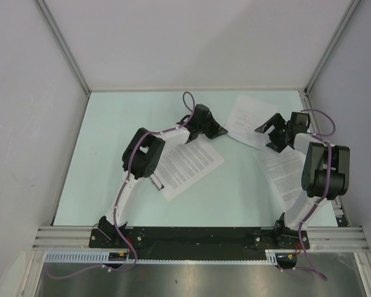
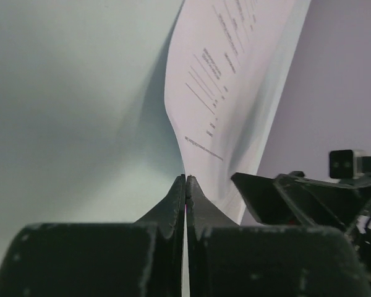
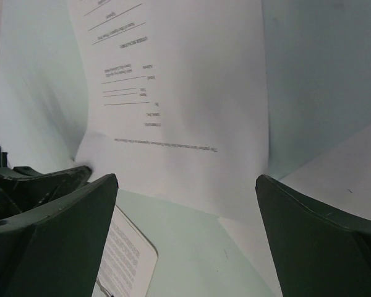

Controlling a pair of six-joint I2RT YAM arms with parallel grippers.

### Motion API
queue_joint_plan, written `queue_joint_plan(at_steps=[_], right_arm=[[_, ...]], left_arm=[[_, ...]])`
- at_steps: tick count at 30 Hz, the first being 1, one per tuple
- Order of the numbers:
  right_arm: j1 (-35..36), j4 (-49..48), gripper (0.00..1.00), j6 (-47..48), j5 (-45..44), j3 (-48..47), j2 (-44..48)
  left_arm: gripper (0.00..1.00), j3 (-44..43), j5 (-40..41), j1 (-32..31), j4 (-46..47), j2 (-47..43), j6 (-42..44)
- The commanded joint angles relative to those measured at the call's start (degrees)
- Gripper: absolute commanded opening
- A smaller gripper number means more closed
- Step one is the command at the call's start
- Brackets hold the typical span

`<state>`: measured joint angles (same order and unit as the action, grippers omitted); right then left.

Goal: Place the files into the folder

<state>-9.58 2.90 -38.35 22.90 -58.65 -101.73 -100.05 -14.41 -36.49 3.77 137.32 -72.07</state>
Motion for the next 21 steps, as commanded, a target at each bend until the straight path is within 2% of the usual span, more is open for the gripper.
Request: queue_joint_plan(at_steps=[1, 11, 16, 21], right_arm=[[-2.8, 1.0, 1.0, 1.1, 2.1, 2.1, 2.1], [-4.1, 3.3, 1.0, 2.6, 3.6, 3.5, 3.9], [-4.1, -2.0, 0.98, -3.6, 8.8, 7.9, 4.5], [-4.0, -6.9, 0.93, -9.5, 7.9, 13.9, 9.6]], left_arm=[[0.0, -0.8, -5.5, 0.5, 3.6, -5.6, -3.2], [0.0, -1.1, -11.0, 2.6, -0.4, -6.8, -0.1], [0.0, -0.4, -13.1, 3.0, -0.4, -7.4, -1.2], [0.0, -0.1, -14.0, 3.3, 0.1, -8.0, -2.5]])
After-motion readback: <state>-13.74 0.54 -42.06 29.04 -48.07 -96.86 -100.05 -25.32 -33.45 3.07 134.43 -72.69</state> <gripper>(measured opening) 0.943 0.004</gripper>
